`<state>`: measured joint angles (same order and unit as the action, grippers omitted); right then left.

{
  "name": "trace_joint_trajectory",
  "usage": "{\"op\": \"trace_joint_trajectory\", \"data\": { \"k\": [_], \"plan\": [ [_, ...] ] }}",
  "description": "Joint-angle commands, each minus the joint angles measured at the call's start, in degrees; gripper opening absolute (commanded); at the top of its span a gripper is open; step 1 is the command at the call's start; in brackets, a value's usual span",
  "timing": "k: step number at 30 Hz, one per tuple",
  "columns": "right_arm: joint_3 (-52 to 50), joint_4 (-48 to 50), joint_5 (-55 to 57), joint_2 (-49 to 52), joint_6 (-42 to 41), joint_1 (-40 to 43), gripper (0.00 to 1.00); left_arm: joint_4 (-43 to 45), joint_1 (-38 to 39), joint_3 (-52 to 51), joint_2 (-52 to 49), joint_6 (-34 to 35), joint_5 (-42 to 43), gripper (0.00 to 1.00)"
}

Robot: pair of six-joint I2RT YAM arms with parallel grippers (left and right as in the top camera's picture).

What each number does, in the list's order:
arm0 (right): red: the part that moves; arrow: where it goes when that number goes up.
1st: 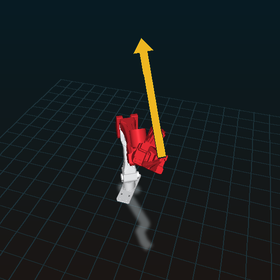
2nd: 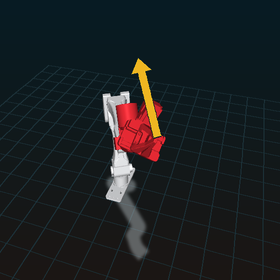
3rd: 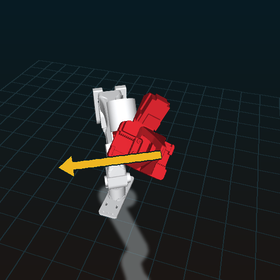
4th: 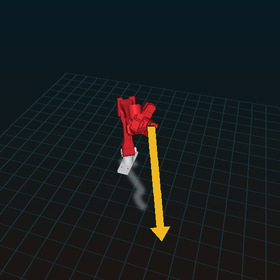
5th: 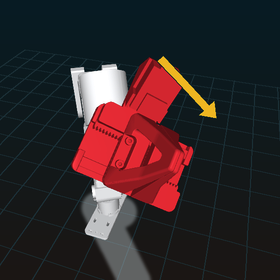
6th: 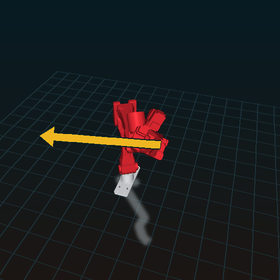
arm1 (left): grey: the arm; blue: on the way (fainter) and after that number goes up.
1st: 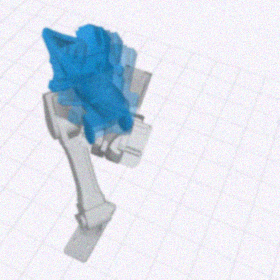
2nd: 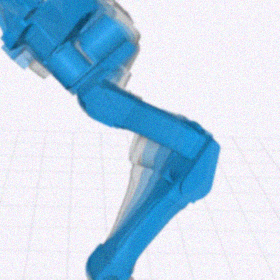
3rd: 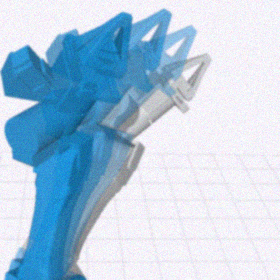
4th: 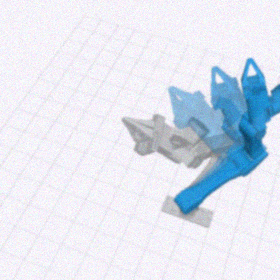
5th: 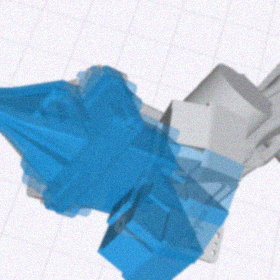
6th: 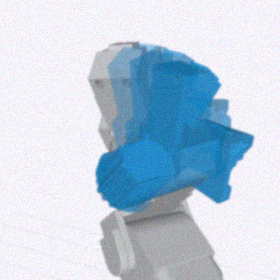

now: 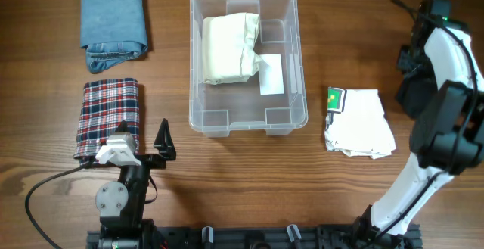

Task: Pack container
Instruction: 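Grasp the black garment with the right gripper and lift, then carry the black garment into the bin beside the cream cloth, release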

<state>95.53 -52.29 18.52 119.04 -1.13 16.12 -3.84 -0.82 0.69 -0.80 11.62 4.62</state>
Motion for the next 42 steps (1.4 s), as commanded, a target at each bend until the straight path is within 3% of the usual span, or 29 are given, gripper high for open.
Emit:
{"op": "trace_joint_trajectory", "data": {
  "k": [1,5,11,16,22,32,42],
  "plan": [
    [2.51,0.00,-3.63,-11.37,-3.34,-2.62,0.24,-0.07,-0.31,-0.37,0.42,-0.74,0.72,1.00],
    [2.51,-0.96,-3.61,-19.76,-3.91,-8.07,0.25,-0.07,-0.31,-0.37,0.42,-0.74,0.72,1.00],
    [2.51,-3.91,-3.63,-28.04,-12.41,-21.44,0.25,-0.07,-0.31,-0.37,0.42,-0.74,0.72,1.00],
    [2.51,-2.03,-3.56,-28.48,-20.15,-35.30,0.25,-0.07,-0.31,-0.37,0.42,-0.74,0.72,1.00],
    [2.51,8.26,-3.56,-25.86,-21.40,-46.77,0.25,-0.07,-0.31,-0.37,0.42,-0.74,0.72,1.00],
    [2.51,14.64,-3.08,-16.46,-19.98,-49.88,0.25,-0.07,-0.31,-0.37,0.42,-0.74,0.72,1.00],
    [2.51,16.48,4.24,-7.34,-18.38,-49.79,0.25,-0.07,-0.31,-0.37,0.42,-0.74,0.72,1.00]
  ]
}}
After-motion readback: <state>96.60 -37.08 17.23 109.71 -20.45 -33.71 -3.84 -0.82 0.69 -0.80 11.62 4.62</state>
